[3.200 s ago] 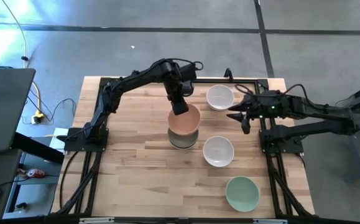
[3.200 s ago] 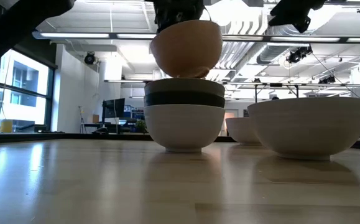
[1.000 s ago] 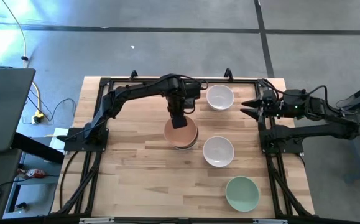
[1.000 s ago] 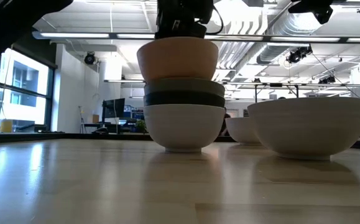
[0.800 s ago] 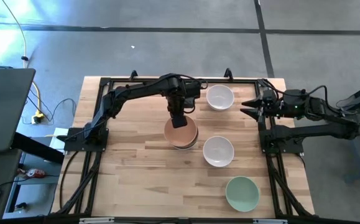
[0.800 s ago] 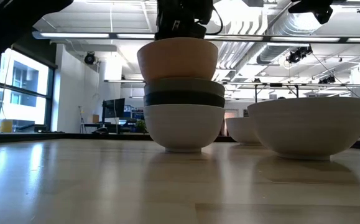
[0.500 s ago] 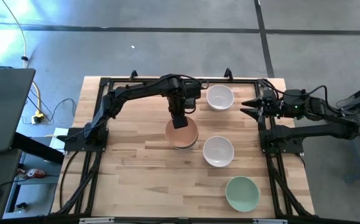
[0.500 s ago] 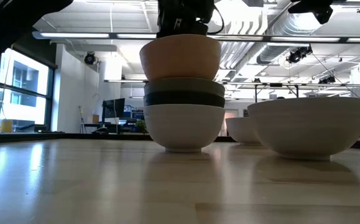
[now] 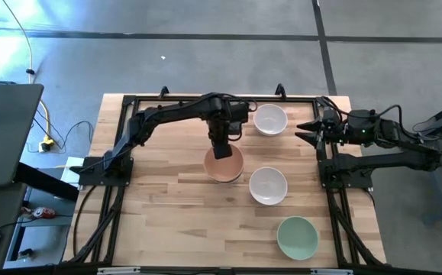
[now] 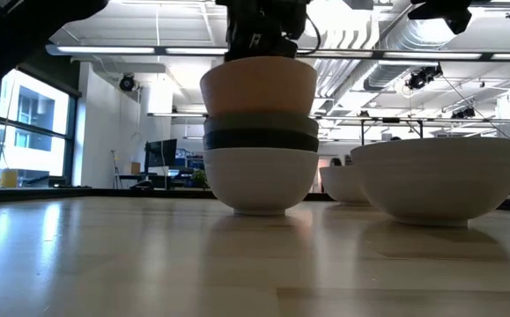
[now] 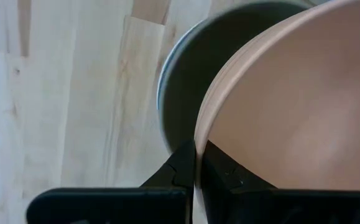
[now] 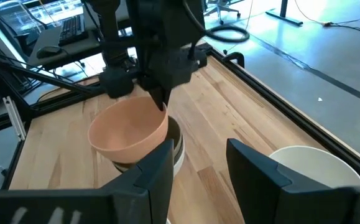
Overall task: Nest bowls inside each other
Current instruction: Stack the light orange bowl on the gray bowl
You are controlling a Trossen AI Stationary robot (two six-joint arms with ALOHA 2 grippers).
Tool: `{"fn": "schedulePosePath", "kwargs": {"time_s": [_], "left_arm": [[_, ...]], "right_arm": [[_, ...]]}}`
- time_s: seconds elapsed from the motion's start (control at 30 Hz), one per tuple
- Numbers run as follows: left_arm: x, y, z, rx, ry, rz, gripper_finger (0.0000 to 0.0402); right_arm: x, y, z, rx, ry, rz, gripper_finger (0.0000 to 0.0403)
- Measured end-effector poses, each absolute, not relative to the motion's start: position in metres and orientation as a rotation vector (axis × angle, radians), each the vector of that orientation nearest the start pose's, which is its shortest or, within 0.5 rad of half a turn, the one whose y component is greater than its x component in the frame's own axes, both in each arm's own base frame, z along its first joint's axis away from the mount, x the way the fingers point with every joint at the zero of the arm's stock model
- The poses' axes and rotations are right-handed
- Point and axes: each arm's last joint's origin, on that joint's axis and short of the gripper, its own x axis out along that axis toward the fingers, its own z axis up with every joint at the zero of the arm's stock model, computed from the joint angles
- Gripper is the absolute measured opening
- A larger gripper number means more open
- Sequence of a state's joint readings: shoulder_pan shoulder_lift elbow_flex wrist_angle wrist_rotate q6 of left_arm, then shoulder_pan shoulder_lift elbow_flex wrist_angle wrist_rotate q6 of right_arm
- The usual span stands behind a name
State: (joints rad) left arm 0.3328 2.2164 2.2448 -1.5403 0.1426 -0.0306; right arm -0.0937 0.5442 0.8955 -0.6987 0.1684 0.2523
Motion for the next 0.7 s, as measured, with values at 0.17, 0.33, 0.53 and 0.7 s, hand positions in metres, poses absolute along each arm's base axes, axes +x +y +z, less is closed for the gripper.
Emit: {"fn": "schedulePosePath", "kwargs": {"time_s": [0.17, 0.33, 0.53, 0.7], "left_arm": [[0.415, 0.136, 0.277, -0.364, 1.492, 0.15, 0.0], [0.417, 0.137, 0.278, -0.351, 1.487, 0.147, 0.0], [0.418, 0.138, 0.274, -0.333, 1.5, 0.151, 0.0], [0.421, 0.14, 0.264, -0.322, 1.528, 0.165, 0.0]], "right_arm": [[0.094, -0.014, 0.348, 0.24, 0.317, -0.305, 0.0142], [0.096, -0.013, 0.345, 0.26, 0.347, -0.298, 0.0142], [0.097, -0.014, 0.34, 0.268, 0.365, -0.298, 0.0142], [0.1, -0.014, 0.334, 0.28, 0.375, -0.296, 0.0142]]}}
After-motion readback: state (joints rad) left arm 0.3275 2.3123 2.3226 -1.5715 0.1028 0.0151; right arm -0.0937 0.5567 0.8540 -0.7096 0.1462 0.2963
